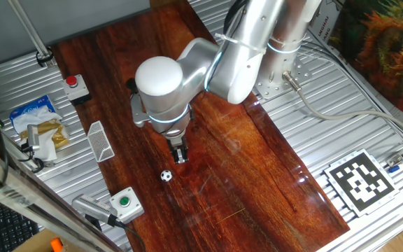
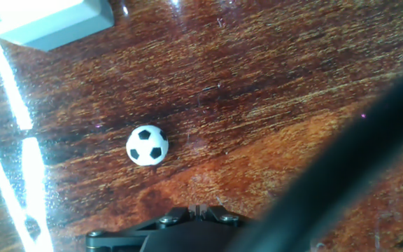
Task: Push the soccer ball into the goal
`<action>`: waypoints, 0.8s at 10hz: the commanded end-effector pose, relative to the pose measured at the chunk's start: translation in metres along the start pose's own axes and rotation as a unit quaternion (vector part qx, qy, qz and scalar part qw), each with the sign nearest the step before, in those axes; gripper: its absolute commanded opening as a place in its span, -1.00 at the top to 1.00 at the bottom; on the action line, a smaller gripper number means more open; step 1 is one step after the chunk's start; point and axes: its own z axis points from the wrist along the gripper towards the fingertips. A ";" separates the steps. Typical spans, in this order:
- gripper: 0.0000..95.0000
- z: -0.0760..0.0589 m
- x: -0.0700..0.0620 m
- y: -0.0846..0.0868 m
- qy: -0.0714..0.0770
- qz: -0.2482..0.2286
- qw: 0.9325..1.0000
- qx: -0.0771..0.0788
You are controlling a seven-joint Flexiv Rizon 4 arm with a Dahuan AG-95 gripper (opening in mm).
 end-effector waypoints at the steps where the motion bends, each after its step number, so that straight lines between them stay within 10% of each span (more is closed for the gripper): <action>1: 1.00 -0.003 0.000 0.016 -0.001 0.001 1.000 0.005; 8: 1.00 0.016 -0.015 0.057 -0.005 0.000 1.000 -0.005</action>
